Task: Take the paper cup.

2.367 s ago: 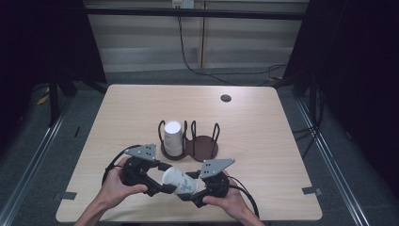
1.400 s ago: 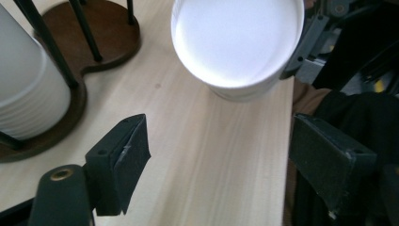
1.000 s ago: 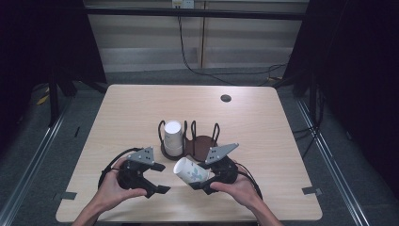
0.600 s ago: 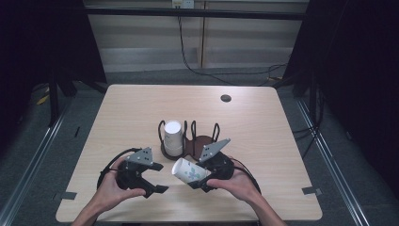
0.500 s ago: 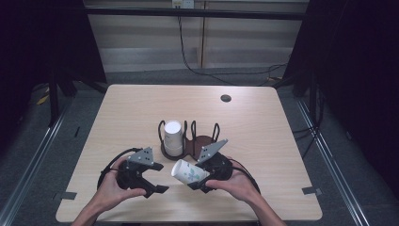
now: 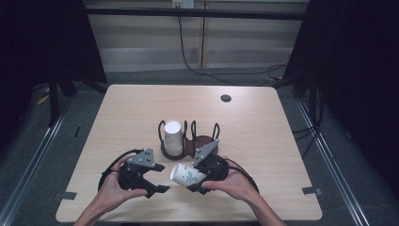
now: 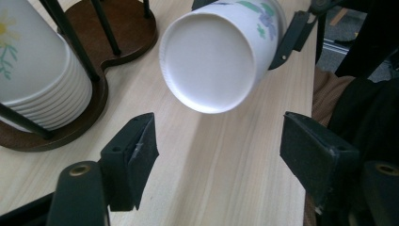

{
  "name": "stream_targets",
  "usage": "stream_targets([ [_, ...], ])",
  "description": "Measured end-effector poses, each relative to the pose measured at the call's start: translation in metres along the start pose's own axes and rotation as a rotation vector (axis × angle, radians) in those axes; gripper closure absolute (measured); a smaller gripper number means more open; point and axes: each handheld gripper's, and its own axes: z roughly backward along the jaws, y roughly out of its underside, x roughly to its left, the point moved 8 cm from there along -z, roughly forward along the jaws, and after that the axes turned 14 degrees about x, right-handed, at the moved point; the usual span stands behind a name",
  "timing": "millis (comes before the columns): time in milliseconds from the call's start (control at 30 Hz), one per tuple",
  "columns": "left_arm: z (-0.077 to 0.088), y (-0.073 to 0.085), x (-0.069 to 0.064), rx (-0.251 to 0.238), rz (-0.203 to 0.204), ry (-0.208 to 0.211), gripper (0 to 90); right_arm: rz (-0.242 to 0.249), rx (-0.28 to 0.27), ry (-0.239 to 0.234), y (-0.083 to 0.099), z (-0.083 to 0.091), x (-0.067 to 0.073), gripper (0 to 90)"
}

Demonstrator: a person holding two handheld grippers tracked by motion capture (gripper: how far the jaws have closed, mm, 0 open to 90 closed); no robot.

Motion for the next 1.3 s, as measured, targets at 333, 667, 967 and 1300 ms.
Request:
stream_targets([
  [333, -0.006, 0.000, -0.002, 0.021, -0.014, 0.023, 27.3, 0.025, 0.063, 0.027, -0.003, 0.000, 0.000, 30.5],
  [667, -0.011, -0.001, -0.004, 0.036, -0.020, 0.024, 33.4, 0.064, 0.135, 0.043, -0.004, -0.003, 0.002, 30.4],
  [967, -0.015, 0.000, -0.005, 0.055, -0.041, 0.020, 33.1, 0.084, 0.203, 0.031, -0.002, -0.012, 0.004, 30.4],
  [1300, -0.025, 0.000, -0.006, 0.102, -0.028, 0.039, 19.3, 0.106, 0.241, 0.027, 0.001, -0.013, 0.006, 30.3],
])
